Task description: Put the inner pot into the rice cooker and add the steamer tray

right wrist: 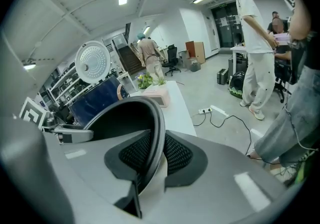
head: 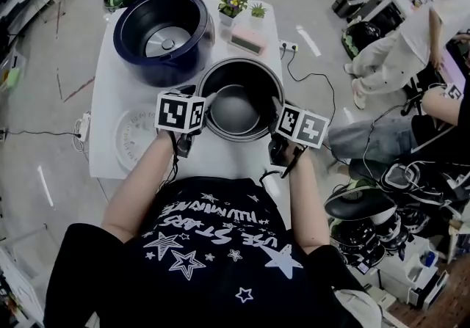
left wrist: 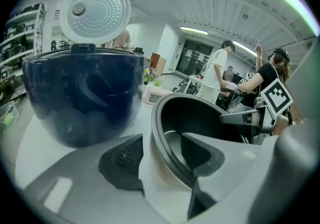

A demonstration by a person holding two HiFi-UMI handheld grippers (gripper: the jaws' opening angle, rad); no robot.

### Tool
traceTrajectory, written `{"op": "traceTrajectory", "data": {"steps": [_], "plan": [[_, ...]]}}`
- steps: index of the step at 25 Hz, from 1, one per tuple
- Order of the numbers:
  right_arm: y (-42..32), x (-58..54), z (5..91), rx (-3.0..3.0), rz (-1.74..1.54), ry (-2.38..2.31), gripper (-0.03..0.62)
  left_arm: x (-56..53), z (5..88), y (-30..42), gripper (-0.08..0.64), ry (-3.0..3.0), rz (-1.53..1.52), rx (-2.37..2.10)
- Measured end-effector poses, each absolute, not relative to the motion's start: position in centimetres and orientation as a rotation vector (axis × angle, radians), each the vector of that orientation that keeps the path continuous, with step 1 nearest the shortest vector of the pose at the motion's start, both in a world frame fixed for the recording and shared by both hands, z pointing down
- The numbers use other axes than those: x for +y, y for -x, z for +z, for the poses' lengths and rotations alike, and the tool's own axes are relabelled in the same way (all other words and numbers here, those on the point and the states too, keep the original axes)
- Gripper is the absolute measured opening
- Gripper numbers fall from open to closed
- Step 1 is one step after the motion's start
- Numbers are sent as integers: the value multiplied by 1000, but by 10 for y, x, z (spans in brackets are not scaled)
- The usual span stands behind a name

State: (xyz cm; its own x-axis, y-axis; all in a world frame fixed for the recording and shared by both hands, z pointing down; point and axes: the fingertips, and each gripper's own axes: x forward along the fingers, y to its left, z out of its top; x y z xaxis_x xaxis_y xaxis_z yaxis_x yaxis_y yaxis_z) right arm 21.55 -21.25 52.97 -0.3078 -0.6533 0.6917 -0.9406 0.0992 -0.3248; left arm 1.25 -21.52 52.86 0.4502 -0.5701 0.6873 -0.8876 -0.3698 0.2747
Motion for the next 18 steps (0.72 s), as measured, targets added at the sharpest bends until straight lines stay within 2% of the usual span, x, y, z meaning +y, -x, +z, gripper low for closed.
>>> {"op": "traceTrajectory", "data": {"steps": [5, 18], "plan": [[-213, -217, 532, -2053, 1023, -1479, 118, -222, 529, -15, 135, -2067, 677, -1243], [-206, -220, 519, -2141, 1021, -1457, 94, -215, 530, -1, 71, -1888, 590, -1348]]}}
